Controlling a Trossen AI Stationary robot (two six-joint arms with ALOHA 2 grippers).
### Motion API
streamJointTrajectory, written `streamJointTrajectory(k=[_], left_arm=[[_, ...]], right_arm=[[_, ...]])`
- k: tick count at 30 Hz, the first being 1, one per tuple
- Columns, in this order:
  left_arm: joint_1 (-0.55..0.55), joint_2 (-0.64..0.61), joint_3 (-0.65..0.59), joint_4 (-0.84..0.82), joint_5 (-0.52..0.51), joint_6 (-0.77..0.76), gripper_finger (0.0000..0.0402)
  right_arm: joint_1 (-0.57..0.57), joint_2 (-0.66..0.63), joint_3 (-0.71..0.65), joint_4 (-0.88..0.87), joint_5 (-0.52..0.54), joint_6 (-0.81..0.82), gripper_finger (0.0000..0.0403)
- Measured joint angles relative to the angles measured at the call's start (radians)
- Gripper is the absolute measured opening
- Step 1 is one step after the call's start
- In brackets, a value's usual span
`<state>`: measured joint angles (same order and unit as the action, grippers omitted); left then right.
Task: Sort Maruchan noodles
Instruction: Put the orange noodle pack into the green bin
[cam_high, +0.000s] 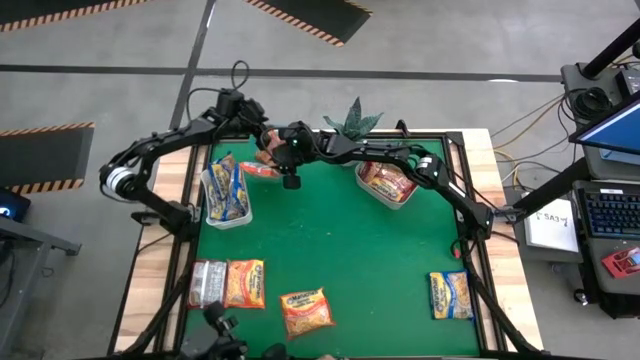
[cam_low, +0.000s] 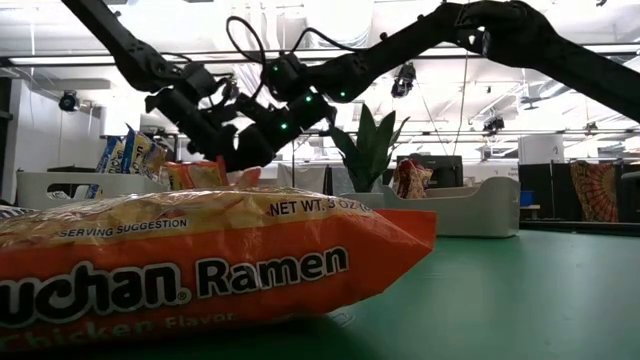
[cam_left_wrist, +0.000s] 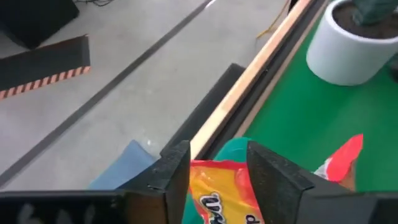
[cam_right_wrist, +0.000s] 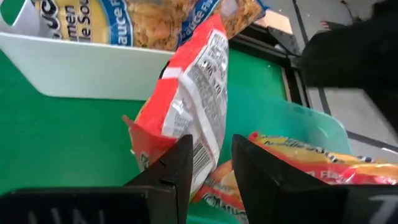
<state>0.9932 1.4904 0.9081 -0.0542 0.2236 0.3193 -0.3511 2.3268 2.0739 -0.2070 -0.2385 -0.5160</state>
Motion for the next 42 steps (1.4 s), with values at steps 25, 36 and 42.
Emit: streamJointTrajectory(k=[25,36,42], left_arm=[[-0.026,-0.117,0.0,-0.087,0.196,0.274,0.0228],[-0.026,-0.043,0.04,-0.132,0.255,0.365,0.0203],[-0.024,0.056,0.142,-0.306,0.254,0.412,0.0195]], right_arm=[[-0.017,-0.465,-0.282,-0.542,-0.179,-0.019,0.0065],[-0.033,-0.747,-0.689,-0.27,-0.34,0.074,0.0065],[-0.034,-0.827,-0.811,-0.165,-0.338,0.114,0.0065]])
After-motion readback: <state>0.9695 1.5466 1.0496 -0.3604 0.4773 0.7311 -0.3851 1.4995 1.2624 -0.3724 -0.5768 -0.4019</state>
